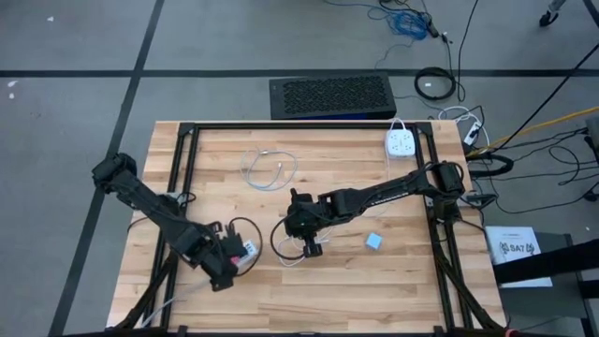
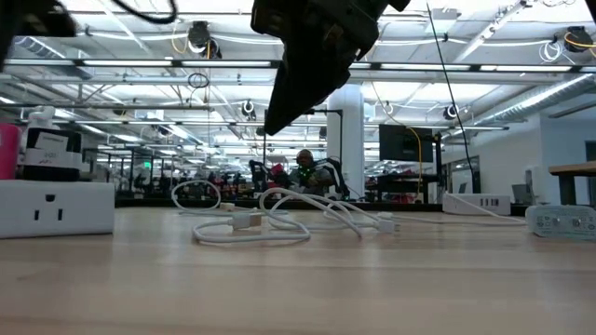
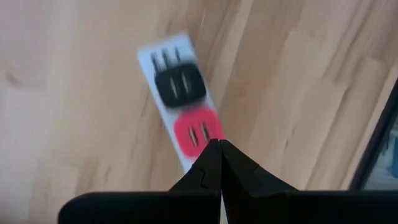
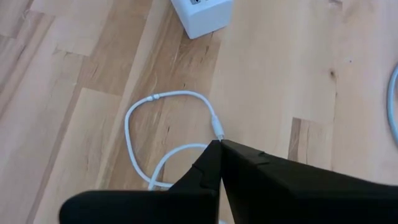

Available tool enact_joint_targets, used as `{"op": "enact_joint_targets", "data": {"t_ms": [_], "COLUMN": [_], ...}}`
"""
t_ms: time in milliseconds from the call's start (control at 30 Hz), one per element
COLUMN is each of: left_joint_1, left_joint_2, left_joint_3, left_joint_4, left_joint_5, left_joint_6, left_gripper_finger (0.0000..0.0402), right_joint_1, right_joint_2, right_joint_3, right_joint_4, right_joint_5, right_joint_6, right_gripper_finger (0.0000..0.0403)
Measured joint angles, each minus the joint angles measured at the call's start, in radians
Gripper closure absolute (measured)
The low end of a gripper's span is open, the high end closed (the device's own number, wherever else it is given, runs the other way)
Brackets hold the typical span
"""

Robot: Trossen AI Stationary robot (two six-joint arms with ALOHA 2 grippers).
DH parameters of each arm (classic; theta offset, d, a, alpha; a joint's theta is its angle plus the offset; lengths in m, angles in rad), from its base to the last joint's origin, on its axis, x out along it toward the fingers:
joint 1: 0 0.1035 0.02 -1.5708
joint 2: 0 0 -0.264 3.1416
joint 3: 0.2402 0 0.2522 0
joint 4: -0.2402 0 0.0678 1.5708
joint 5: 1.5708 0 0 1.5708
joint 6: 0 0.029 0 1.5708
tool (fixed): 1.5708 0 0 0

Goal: Insert USB
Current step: Adjust the pink charger adapter

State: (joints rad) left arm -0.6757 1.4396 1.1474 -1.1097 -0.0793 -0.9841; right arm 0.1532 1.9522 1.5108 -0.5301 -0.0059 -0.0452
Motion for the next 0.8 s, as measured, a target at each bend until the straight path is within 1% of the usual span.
{"op": "enact_joint_targets", "data": {"t_ms": [67,233,300,400,600,800], "left_joint_1": [-0.02,-0.04,-0.04,-0.04,-0.037,-0.02], "left_joint_2": [0.002,0.002,0.0,0.0,-0.012,-0.013], "left_joint_3": [-0.022,-0.126,-0.149,-0.154,-0.113,-0.131], "left_joint_4": [0.003,0.123,0.158,0.16,0.156,0.115], "left_joint_5": [0.004,0.005,0.0,-0.004,-0.028,-0.067], "left_joint_6": [-0.043,-0.108,-0.118,-0.118,-0.11,-0.139], "left_gripper_finger": [0.0401,0.0401,0.0402,0.0401,0.0401,0.0401], "right_joint_1": [0.0,0.0,0.0,0.0,0.0,0.0], "right_joint_2": [0.0,0.0,0.0,0.0,0.0,0.0], "right_joint_3": [0.0,0.0,0.0,0.0,0.0,0.0], "right_joint_4": [0.0,0.001,0.001,0.001,0.001,0.002], "right_joint_5": [0.0,0.0,0.0,0.0,0.0,0.0], "right_joint_6": [-0.001,-0.007,-0.009,-0.01,-0.011,-0.011], "right_gripper_finger": [0.0403,0.0403,0.0403,0.0403,0.0403,0.0403]}}
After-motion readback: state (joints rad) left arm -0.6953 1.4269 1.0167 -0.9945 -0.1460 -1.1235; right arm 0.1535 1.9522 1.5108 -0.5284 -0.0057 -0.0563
